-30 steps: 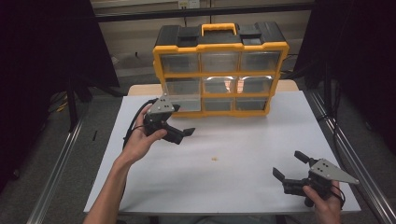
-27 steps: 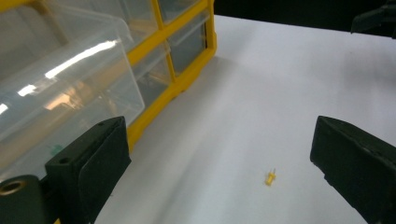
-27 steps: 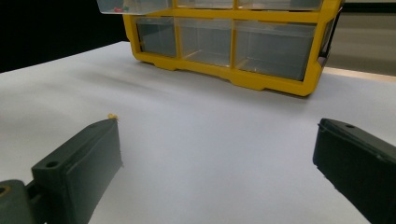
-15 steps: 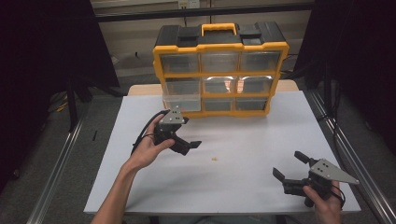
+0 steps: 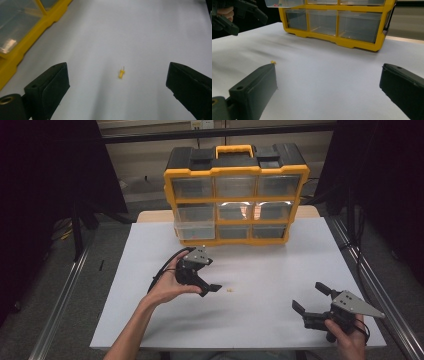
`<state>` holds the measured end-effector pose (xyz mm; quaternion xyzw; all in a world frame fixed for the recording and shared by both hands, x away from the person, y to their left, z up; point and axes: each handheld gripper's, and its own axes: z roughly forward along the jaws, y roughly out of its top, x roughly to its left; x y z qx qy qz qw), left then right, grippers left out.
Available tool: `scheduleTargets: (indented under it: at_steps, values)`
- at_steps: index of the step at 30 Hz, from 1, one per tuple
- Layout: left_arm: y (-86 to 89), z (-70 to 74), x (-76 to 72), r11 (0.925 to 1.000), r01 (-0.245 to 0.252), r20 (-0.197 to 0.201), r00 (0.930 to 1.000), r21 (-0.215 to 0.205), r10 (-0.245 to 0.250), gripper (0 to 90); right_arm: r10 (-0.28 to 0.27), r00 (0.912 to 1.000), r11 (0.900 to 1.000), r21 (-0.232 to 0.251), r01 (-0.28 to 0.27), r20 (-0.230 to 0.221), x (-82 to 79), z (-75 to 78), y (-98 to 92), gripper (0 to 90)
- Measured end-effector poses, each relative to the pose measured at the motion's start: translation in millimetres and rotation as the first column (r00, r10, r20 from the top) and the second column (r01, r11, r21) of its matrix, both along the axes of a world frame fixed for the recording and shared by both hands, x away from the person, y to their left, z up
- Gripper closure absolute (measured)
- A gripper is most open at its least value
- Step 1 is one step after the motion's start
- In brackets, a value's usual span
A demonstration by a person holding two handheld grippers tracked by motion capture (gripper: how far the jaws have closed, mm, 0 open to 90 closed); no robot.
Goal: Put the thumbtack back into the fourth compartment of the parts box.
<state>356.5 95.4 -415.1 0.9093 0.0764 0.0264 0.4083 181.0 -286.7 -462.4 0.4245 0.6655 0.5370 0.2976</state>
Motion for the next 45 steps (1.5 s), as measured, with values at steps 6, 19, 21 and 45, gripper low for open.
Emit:
scheduleTargets:
  at_steps: [6, 19, 21, 45]
  values:
    - [-8.8, -9.6, -0.3, 0.9993, 0.022, -0.013, 0.9997, 0.031, -0.022, 5.1, -0.001, 1.0000, 1.000, 0.000, 0.001, 0.001, 0.4, -0.2, 0.4, 0.8]
    - [-26.4, -24.3, 5.5, 0.9954, 0.049, -0.053, 0.9976, 0.082, -0.045, 9.4, -0.003, 1.0000, 1.000, -0.003, 0.003, -0.001, 1.3, -0.4, 0.7, 0.8]
    - [-29.3, -24.5, 6.7, 0.9928, 0.074, -0.064, 0.9957, 0.095, -0.068, 13.3, -0.003, 1.0000, 1.000, -0.003, 0.003, -0.004, 1.0, -0.2, 0.9, 0.8]
    - [-55.0, -35.3, 23.1, 0.9602, 0.129, -0.092, 0.9897, 0.248, -0.110, 47.2, 0.000, 1.0000, 1.000, -0.003, 0.000, -0.003, 0.9, -0.4, 0.6, 0.8]
